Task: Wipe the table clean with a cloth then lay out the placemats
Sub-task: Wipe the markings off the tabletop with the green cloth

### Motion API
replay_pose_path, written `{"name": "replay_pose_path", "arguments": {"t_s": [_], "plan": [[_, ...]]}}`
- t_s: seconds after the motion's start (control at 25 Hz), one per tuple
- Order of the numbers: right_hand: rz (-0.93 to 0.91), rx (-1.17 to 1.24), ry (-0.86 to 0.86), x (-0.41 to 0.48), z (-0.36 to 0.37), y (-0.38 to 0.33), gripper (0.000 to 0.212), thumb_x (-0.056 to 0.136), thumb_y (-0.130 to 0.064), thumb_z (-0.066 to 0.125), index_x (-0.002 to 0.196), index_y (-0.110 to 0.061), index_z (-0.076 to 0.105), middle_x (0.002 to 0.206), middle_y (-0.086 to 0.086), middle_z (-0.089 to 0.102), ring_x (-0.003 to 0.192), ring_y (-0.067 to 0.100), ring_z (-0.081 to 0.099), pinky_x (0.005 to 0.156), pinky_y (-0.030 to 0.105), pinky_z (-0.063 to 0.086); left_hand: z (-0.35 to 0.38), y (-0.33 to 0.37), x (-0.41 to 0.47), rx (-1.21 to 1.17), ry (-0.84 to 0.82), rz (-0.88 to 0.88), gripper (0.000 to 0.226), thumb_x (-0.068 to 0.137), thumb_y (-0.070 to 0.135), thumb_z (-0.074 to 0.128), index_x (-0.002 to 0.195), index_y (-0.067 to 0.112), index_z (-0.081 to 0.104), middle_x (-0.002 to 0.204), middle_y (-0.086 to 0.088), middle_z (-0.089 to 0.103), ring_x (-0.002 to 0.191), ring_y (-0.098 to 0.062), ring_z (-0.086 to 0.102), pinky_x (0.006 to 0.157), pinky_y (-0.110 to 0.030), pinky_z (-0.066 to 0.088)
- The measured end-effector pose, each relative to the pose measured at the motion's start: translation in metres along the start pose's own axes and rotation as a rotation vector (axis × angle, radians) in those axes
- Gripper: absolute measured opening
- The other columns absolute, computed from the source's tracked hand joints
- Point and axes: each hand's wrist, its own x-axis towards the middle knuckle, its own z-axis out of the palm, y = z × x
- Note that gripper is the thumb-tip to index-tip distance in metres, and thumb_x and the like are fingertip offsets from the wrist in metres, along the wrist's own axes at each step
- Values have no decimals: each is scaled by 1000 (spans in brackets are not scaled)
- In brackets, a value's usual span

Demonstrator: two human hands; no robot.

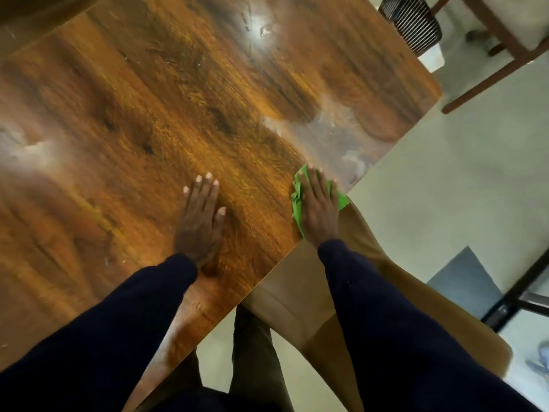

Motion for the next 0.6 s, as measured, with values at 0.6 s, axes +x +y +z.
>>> {"name": "replay_pose_path", "arguments": {"t_s": [0.6], "plan": [[-459,193,-17,-55,36,-82,64,106,-18,56,164,-16,31,173,9,24,162,27,11,133,45,-4,-41,25,-123,216,-85,-4,59,115,36,24,167,8,25,177,-11,15,165,-25,7,134,-44,2]]}}
